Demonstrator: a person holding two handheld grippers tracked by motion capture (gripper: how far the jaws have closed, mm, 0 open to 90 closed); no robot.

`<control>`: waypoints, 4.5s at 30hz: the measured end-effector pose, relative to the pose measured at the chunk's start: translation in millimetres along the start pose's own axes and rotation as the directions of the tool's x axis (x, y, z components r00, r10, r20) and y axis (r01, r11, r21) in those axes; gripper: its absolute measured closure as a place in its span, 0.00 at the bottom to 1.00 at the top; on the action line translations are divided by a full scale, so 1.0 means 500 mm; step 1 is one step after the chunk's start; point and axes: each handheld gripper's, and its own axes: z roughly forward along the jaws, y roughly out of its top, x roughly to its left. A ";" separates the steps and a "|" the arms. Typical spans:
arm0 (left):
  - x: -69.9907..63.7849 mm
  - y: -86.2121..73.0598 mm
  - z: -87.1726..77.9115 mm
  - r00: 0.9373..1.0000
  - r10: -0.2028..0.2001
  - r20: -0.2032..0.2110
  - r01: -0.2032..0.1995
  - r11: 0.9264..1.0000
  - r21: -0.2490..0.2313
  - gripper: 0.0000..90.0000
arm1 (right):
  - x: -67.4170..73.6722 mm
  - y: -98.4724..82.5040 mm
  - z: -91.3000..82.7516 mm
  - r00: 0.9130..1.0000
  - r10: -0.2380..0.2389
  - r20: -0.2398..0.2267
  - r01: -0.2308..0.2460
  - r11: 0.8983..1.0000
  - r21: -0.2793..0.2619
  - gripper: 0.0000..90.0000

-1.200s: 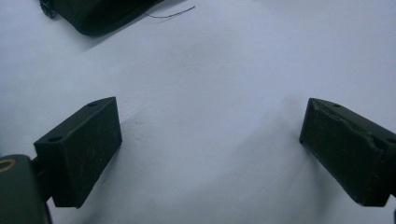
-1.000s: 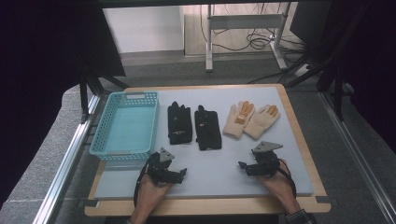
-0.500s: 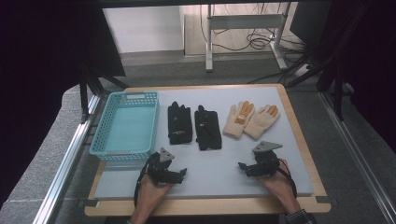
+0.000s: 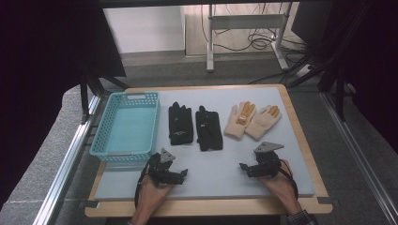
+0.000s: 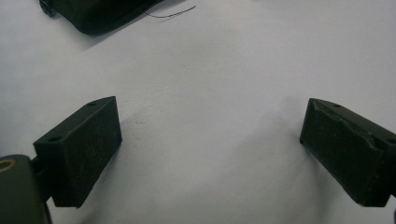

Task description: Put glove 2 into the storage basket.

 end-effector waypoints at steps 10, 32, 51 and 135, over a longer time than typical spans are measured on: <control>0.000 0.000 0.000 1.000 -0.001 0.001 0.001 1.000 0.000 0.06 | -0.003 0.002 -0.003 1.000 0.005 -0.005 -0.005 1.000 -0.010 0.26; 0.001 0.000 -0.001 1.000 0.003 0.001 -0.003 1.000 0.004 0.06 | -0.021 0.104 0.017 0.997 0.013 -0.075 -0.017 0.998 -0.061 0.60; 0.001 0.000 0.000 1.000 0.001 0.001 -0.001 1.000 0.000 0.06 | -0.015 0.241 0.134 0.998 -0.041 -0.045 0.039 0.998 -0.051 0.51; 0.001 0.000 -0.001 1.000 0.001 0.002 -0.001 1.000 0.002 0.06 | 0.110 0.007 -0.015 0.986 -0.041 -0.164 0.043 0.999 0.006 0.92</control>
